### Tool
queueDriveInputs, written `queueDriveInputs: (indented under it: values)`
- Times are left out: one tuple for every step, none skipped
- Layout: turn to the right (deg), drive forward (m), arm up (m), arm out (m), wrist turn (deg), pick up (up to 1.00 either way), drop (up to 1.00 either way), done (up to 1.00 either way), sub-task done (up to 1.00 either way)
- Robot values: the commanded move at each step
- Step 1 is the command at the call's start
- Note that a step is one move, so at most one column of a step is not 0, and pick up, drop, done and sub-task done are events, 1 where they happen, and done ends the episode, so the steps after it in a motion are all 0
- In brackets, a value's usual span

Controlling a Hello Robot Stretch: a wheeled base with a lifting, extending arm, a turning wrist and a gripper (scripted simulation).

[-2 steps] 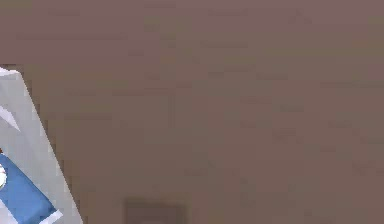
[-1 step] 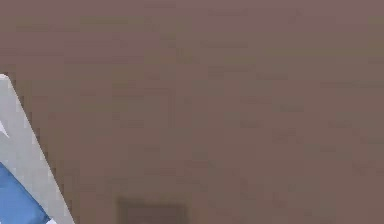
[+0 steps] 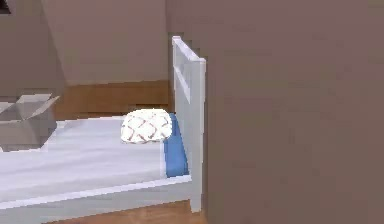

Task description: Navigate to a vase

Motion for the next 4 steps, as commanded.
queueDriveInputs:
  values:
    - [-45.0, 0.0, 0.0, 0.0, 0.0, 0.0, 0.0, 0.0, 0.0]
    - [-45.0, 0.0, 0.0, 0.0, 0.0, 0.0, 0.0, 0.0, 0.0]
    - [-9.0, 0.0, 0.0, 0.0, 0.0, 0.0, 0.0, 0.0, 0.0]
    - [0.0, 0.2, 0.0, 0.0, 0.0, 0.0, 0.0, 0.0, 0.0]
